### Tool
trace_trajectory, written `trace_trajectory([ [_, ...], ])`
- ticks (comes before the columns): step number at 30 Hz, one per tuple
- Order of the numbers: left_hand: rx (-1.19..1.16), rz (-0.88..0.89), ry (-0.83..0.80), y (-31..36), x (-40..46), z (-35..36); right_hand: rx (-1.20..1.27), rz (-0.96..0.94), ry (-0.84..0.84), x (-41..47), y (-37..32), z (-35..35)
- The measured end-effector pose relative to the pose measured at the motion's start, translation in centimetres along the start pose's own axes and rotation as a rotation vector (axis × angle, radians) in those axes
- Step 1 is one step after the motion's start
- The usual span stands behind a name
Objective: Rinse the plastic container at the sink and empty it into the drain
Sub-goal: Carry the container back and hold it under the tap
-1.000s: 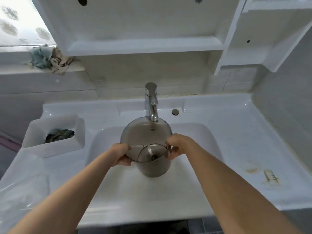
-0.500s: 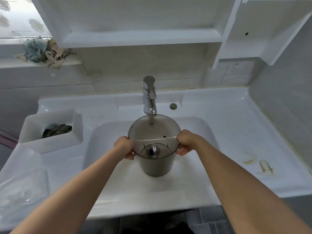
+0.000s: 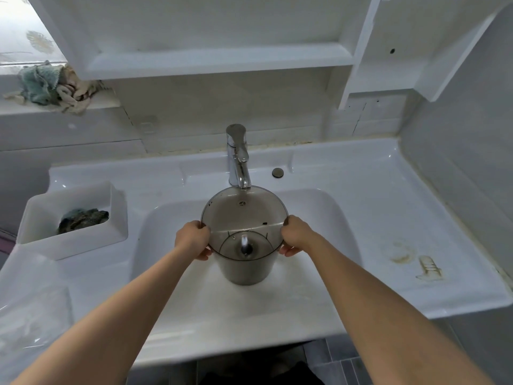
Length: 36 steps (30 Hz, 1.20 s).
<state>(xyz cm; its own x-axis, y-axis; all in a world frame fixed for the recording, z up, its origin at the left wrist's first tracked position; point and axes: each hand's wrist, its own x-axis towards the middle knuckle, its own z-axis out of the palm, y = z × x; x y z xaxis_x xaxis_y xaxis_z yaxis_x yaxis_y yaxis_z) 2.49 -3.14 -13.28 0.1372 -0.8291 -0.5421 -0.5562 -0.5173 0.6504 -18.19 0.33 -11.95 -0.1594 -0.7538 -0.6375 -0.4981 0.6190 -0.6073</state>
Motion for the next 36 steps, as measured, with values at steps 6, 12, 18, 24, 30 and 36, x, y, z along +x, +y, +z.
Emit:
trace_trajectory([
  [6,0.009,-0.047,-0.074,0.2,-0.6,-0.1,0.003,0.024,-0.042,-0.1,-0.2,-0.1],
  [12,-0.019,-0.155,-0.066,0.5,-1.0,-0.4,0.050,0.038,0.020,0.2,-0.5,0.5],
  [18,-0.074,-0.189,-0.084,0.2,-1.0,-0.3,0.050,0.016,0.048,0.5,-0.6,0.6],
  [24,-0.107,-0.186,-0.064,0.0,-1.3,-0.3,0.024,-0.005,0.063,0.3,-0.5,0.8],
  [30,-0.107,-0.174,-0.050,0.0,-1.5,-0.5,0.015,-0.012,0.080,0.0,-0.8,0.5],
  [36,-0.095,-0.133,-0.018,0.7,-1.6,-1.3,-0.065,-0.096,0.158,-0.1,-1.7,-0.3],
])
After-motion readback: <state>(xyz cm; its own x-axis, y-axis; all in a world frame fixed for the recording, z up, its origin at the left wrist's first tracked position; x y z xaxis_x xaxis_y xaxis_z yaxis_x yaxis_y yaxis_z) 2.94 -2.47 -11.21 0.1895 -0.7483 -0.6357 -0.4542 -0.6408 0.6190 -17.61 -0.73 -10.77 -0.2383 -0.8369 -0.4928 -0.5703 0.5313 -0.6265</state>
